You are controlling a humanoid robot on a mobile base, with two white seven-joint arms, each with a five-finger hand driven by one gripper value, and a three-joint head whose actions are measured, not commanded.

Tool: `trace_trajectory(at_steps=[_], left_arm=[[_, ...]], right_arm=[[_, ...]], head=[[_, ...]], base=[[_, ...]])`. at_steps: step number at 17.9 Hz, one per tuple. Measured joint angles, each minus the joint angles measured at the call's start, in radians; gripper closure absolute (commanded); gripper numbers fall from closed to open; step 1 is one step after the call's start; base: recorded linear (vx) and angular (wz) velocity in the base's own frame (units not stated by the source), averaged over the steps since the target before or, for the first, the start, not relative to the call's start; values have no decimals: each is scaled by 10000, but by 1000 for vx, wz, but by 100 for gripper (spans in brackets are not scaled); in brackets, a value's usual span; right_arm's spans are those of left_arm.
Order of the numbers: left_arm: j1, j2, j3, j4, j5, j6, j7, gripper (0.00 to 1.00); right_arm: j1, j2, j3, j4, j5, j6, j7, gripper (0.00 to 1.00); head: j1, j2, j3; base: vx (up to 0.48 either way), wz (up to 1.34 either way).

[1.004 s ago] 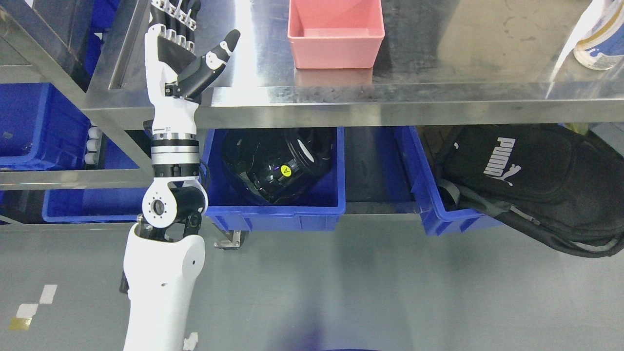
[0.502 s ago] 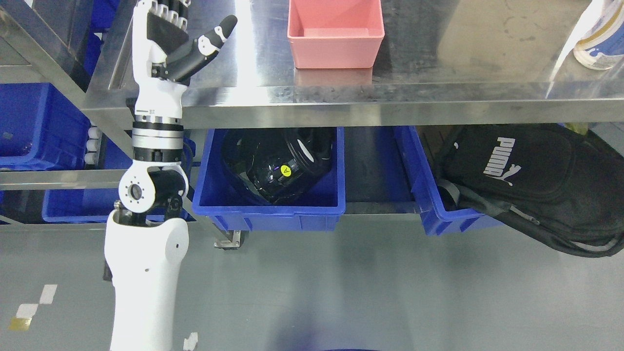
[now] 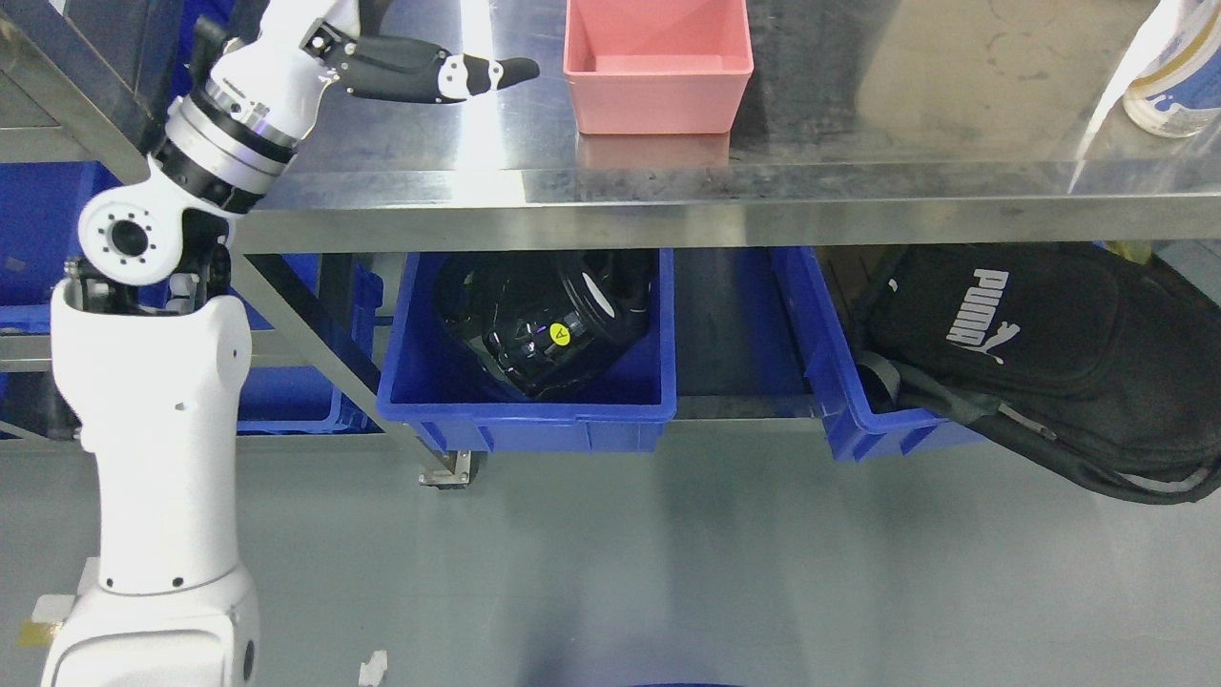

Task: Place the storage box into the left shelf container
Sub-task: 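Raise the left hand up toward the pink box on the shelf top, then reach the left hand fingers over the pink box rim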

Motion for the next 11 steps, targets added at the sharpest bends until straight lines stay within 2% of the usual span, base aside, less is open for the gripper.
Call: trace_trajectory(at_steps=[4,8,11], left_arm=[[-1360,179,-827,813,-1479,341,-557,2],[-2673,-113,-1826,1670,-2348,1879,-1740,5],[-3459,-403,-2421,2285,-2651,2256,-2165,7]], right_arm=[[0,0,0,0,0,-5,-18,0],[0,0,0,0,0,-7,-22,0],[0,0,0,0,0,-7,-23,0]], head=[[0,-1,0],[0,-1,0],[0,-1,0]], base=[[0,0],[0,0],[0,0]])
